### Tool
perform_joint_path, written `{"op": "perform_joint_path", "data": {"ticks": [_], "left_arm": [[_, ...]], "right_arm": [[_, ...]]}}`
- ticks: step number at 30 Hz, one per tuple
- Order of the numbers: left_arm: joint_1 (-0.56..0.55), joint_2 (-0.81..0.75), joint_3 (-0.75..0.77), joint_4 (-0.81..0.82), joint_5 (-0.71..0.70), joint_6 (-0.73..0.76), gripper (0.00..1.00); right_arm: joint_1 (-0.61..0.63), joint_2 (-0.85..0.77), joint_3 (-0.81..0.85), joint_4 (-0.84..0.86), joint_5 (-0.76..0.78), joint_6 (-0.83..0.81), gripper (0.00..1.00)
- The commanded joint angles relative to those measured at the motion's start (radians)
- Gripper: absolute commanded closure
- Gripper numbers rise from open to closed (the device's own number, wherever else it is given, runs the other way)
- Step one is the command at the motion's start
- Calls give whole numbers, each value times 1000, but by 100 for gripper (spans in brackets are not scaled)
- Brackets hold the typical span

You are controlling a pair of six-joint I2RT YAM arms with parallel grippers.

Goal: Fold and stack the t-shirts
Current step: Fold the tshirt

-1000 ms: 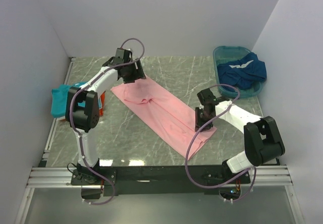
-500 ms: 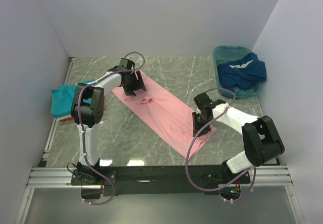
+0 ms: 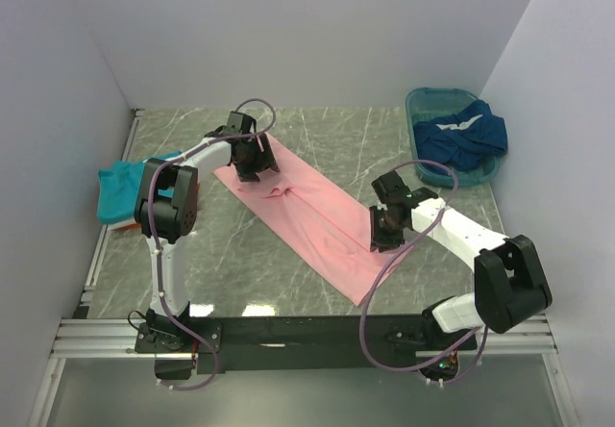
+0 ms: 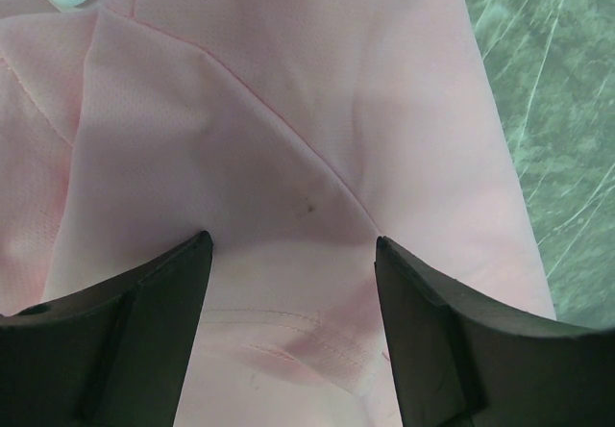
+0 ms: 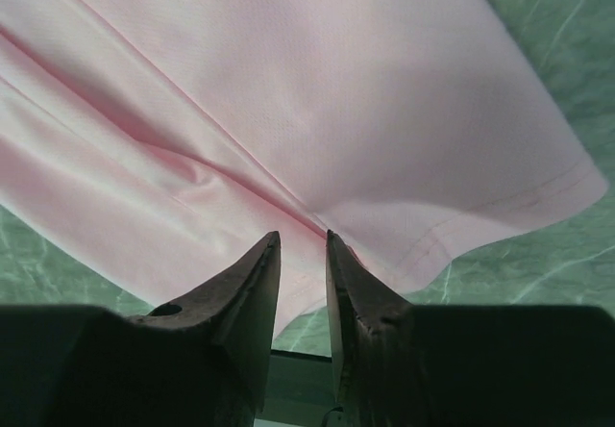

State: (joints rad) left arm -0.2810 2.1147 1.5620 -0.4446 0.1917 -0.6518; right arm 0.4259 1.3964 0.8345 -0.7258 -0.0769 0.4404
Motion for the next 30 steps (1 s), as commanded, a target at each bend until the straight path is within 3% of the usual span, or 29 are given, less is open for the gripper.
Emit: {"op": "perform_joint_path", "data": {"ticks": [1, 10, 30], "left_arm": [[2, 17, -33, 26, 20, -20, 25], [3, 70, -8, 43, 38, -2, 25], [-12, 347, 352, 6, 178, 185, 25]], "right_arm": [[5, -24, 60, -14, 54, -2, 67], [5, 84, 18, 52, 55, -28, 66], [31, 128, -57, 117, -265, -52, 67]]}}
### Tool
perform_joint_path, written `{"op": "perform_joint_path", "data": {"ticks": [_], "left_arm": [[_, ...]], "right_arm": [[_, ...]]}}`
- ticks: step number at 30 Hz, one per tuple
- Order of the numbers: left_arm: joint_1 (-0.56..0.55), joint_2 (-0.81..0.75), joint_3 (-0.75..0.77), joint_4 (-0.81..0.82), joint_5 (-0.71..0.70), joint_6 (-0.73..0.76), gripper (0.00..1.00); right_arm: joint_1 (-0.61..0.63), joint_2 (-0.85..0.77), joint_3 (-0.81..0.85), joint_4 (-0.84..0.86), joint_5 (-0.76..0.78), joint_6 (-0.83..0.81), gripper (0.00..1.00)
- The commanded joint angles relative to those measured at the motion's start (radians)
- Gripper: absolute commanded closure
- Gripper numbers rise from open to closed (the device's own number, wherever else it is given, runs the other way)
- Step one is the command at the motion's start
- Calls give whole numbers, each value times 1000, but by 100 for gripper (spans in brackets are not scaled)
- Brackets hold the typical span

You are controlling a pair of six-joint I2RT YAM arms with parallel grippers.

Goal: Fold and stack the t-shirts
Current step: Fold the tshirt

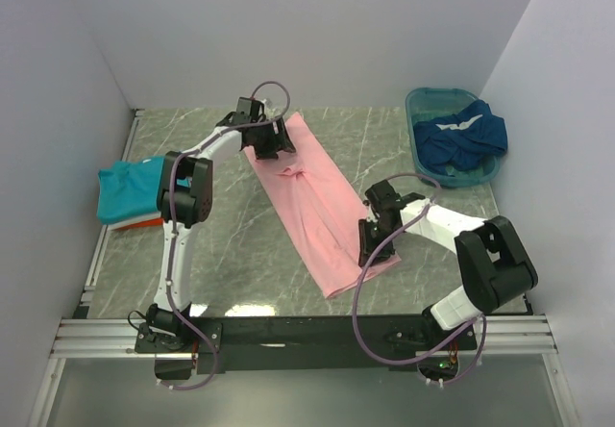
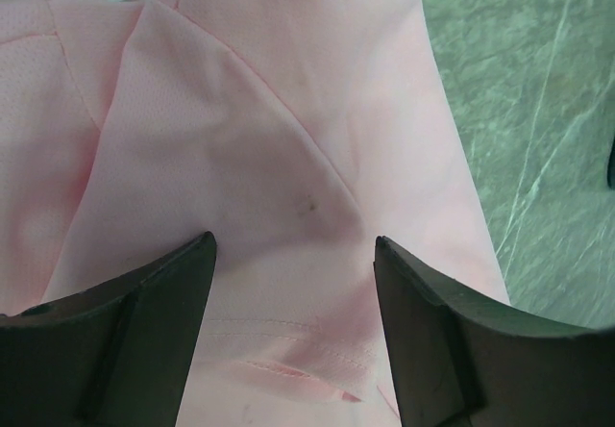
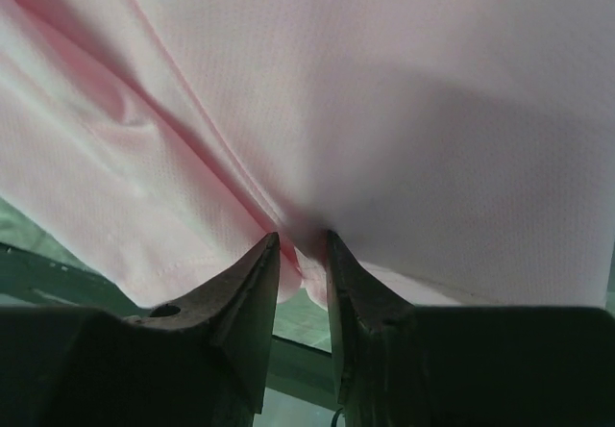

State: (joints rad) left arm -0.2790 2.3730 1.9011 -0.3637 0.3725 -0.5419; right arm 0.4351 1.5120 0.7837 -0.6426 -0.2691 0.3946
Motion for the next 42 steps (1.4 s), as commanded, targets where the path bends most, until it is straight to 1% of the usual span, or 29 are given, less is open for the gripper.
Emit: {"op": "perform_joint_path", "data": {"ticks": [1, 9, 16, 23, 31, 35, 42], "left_arm": [[-14, 94, 19, -73, 3, 86, 25], [-31, 135, 64, -52, 71, 132, 25], [-37, 170, 96, -29, 127, 143, 24], [-38, 203, 147, -12, 177, 142, 24], [-40, 221, 151, 16, 213, 152, 23], [-40, 224, 167, 5, 197, 169, 23], [-42, 235, 210, 5, 215, 210, 22]], "right_arm": [[27, 20, -6, 40, -88, -5, 67], [99, 85, 32, 86, -143, 49, 67], [192, 140, 111, 93, -157, 102, 67], [251, 209, 184, 93, -165, 118, 67], [298, 286, 281, 66, -167, 116, 67], [317, 281, 296, 18, -147, 110, 67], [326, 196, 252, -45, -98, 110, 67]]}}
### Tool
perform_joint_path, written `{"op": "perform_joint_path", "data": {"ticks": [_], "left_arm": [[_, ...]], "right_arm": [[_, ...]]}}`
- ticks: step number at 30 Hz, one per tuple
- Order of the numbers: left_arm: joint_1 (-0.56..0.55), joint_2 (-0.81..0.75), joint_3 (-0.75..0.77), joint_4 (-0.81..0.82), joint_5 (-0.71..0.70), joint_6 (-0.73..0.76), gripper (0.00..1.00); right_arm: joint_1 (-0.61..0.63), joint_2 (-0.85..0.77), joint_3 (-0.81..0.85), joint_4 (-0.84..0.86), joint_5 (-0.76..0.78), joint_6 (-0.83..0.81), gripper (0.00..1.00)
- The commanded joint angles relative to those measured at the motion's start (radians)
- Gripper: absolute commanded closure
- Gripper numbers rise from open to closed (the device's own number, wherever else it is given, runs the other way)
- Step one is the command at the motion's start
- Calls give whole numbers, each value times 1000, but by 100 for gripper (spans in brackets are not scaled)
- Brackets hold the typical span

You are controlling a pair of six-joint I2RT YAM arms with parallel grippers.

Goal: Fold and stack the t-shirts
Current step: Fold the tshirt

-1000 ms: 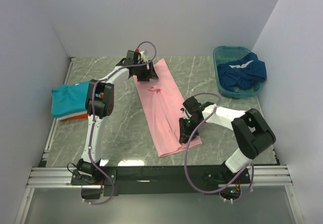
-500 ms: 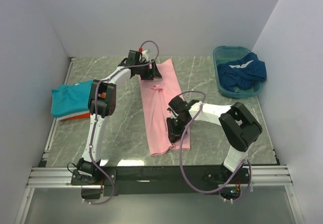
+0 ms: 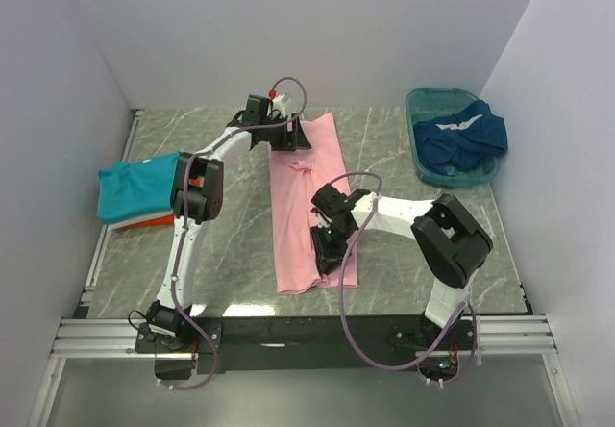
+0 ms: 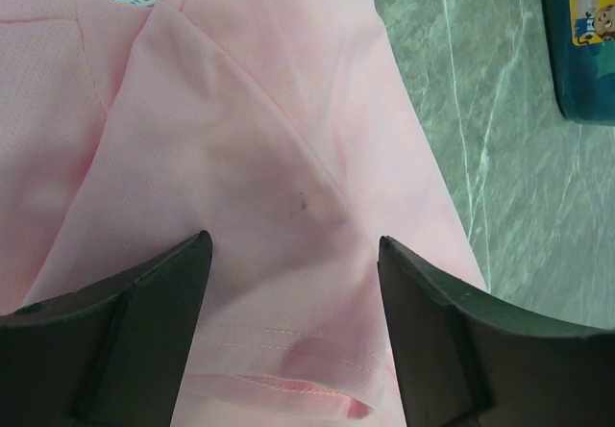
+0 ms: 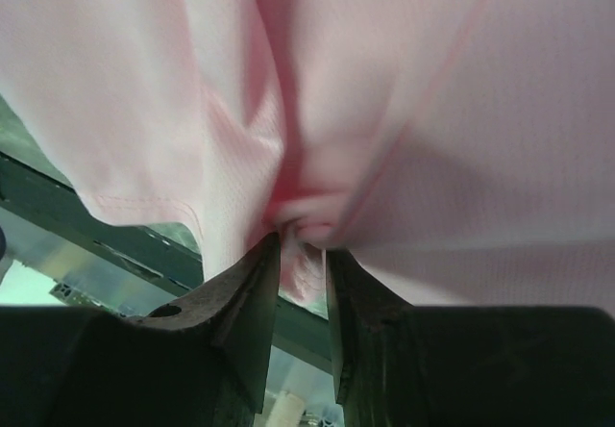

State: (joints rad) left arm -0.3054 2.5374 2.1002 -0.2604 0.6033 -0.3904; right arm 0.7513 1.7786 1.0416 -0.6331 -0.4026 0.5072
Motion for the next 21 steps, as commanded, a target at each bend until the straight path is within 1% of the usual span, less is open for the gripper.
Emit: {"op": "perform_joint_path", "data": {"ticks": [1, 6, 11, 14, 18, 21], "left_arm": [[-15, 67, 14, -91, -5, 68, 22], [-26, -41, -9, -20, 33, 67, 21], [-28, -153, 23, 42, 46, 6, 20], [-28, -213, 52, 50, 43, -22, 19], [-28, -295, 52, 43, 24, -38, 18], [-28, -376, 2, 12, -11, -41, 18]], "right_arm": [[8, -85, -9, -62, 48, -2, 67], [8, -168, 20, -118, 85, -9, 66], [6, -212, 58, -206, 160, -18, 61], [8, -237, 35, -224, 188, -19, 59], [6, -254, -47, -226, 214, -13, 58], [5, -268, -89, -212, 217, -3, 57]]}}
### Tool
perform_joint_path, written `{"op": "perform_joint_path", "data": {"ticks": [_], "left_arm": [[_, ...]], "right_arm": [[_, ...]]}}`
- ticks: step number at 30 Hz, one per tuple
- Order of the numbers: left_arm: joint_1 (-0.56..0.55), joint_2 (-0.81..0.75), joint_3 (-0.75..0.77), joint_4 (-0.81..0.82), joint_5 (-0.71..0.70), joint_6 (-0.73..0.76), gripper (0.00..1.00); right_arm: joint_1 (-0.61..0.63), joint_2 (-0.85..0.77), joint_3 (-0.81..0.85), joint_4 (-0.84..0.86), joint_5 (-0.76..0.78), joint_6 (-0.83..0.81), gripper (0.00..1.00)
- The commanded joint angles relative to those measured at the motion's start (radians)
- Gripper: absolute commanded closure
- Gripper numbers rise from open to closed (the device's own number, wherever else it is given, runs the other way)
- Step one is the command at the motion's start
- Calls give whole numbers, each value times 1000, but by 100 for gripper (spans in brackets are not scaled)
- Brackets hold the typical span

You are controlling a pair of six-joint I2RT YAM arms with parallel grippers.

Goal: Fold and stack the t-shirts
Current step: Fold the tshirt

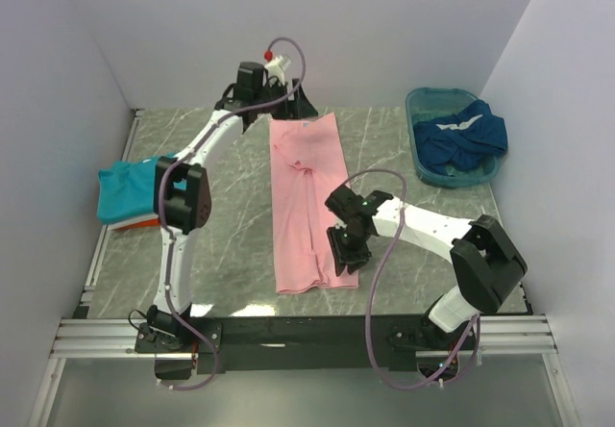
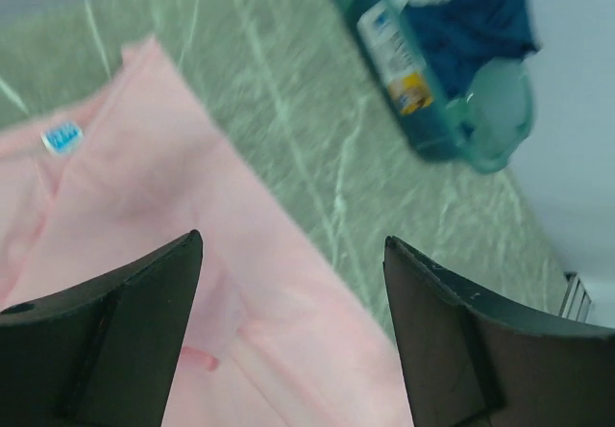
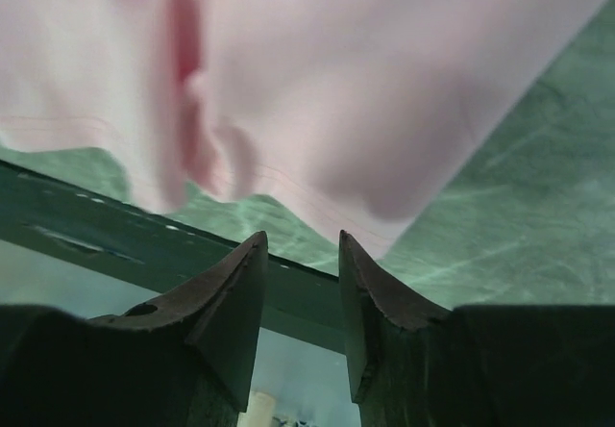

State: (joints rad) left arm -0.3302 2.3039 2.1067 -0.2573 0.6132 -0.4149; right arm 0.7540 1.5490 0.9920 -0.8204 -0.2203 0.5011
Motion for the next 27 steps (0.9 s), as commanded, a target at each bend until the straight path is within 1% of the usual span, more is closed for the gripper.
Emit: {"op": "perform_joint_path", "data": {"ticks": [1, 3, 4, 5, 6, 7, 8, 9, 10, 12, 17, 18, 22, 26, 27], "left_arm": [[-3, -168, -77, 7, -44, -19, 18], [-4, -265, -173, 7, -76, -19, 18], [-6, -297, -273, -3, -111, -16, 19], [-6, -363, -324, -11, -133, -10, 19], [-7, -395, -374, -23, -154, -7, 19], [-9, -429, -478, -31, -173, -7, 19], [-9, -495, -532, -31, -185, -7, 19], [-12, -524, -581, -37, -194, -7, 19], [-15, -579, -662, -66, -204, -5, 19], [-20, -627, -759, -109, -246, -2, 20], [-52, -794, -942, -229, -309, -36, 21], [-56, -817, -1006, -237, -302, -62, 22], [-87, -960, -1135, -281, -299, -134, 25], [-115, -1060, -1220, -318, -271, -197, 26], [-128, -1075, -1253, -316, -261, -225, 27]], "right_arm": [[2, -38, -44, -22, 38, 11, 56], [-1, -29, -53, -14, 41, 17, 56], [-2, -26, -56, -11, 50, 16, 56], [-7, -17, -55, -6, 59, 19, 55], [-7, -10, -55, -3, 67, 24, 55], [-10, -4, -55, 0, 78, 22, 55], [-15, 3, -55, 6, 81, 25, 55], [-19, 13, -59, 7, 81, 27, 55], [-21, 19, -61, 7, 81, 25, 56], [-22, 28, -70, 12, 78, 21, 56], [-25, 40, -108, 30, 55, 22, 60], [-24, 40, -113, 33, 52, 22, 61], [-25, 36, -127, 43, 47, 22, 66], [-25, 46, -142, 66, 36, 20, 71], [-27, 48, -150, 70, 33, 17, 74]]}}
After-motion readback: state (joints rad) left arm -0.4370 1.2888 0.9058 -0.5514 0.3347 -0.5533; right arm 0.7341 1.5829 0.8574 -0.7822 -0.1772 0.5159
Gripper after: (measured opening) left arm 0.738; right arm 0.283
